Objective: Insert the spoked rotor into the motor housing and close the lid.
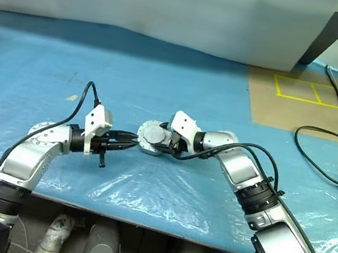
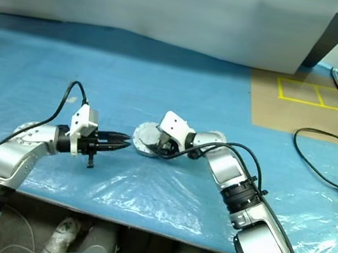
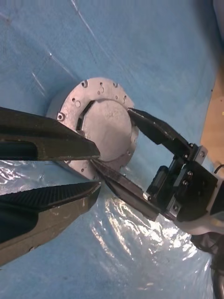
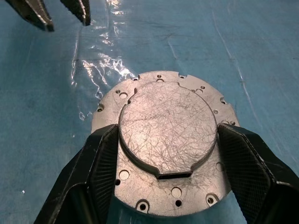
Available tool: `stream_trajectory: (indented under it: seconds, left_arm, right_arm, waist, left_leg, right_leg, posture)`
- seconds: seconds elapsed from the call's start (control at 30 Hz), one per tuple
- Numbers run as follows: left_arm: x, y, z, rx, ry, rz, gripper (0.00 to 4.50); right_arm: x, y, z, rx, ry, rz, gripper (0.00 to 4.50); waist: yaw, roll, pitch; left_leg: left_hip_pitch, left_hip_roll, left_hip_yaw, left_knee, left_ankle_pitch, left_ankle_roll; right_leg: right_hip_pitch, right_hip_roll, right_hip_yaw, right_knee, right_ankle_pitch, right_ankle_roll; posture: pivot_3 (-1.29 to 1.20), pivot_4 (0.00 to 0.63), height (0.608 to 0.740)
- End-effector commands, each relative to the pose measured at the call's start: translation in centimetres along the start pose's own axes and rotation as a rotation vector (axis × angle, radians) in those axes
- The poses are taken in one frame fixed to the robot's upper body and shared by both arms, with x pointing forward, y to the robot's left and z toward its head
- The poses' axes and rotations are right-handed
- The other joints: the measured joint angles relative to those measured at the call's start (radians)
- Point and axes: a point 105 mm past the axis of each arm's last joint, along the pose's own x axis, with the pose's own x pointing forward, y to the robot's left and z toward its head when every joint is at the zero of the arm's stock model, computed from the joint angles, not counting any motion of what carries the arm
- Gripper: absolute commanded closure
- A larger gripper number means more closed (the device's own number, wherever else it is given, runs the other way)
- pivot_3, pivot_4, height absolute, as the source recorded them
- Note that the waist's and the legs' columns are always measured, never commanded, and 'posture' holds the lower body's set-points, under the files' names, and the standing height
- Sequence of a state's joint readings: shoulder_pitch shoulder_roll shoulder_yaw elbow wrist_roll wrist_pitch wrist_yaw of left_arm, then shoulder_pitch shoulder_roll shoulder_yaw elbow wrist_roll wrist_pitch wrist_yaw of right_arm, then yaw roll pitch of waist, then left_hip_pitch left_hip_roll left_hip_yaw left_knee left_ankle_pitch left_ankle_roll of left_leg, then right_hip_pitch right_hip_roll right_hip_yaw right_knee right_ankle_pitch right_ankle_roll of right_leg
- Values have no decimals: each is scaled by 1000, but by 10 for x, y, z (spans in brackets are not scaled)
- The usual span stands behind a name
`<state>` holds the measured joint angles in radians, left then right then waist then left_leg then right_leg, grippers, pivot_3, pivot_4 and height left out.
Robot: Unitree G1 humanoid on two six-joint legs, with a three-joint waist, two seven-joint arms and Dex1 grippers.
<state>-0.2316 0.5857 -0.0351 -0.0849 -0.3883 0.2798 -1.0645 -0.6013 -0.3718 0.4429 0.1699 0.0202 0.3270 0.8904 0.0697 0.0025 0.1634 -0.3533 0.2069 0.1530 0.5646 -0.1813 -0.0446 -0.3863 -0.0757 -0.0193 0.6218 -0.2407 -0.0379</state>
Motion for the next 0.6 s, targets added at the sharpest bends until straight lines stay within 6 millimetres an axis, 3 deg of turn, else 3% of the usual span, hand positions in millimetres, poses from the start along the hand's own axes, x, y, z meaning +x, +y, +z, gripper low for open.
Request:
stream_trajectory:
  seconds: [0.03,0.37,0.6]
  left_arm:
    - [10,13,0,61,6,83,3727]
    - [27,15,-26,45,68,73,3727]
    - [23,20,-41,44,133,69,3727]
  right_arm:
    - [-5,8,-44,87,149,7,1531]
    - [-7,8,-36,116,117,-6,1531]
    - [-10,6,-34,127,107,-24,1531]
  waist:
    - [3,0,0]
    - [-4,-2,-1]
    - [-2,-1,-1]
  left_leg:
    - [1,0,0,0,0,0]
    - [-1,0,1,-4,0,0]
    - [-1,0,1,-4,0,0]
  right_leg:
    - [1,0,0,-1,0,0]
    - [-3,1,0,-3,0,-1]
    - [-2,1,1,-3,0,0]
  posture:
    - [0,150,740]
    - [0,150,740]
    - [0,150,740]
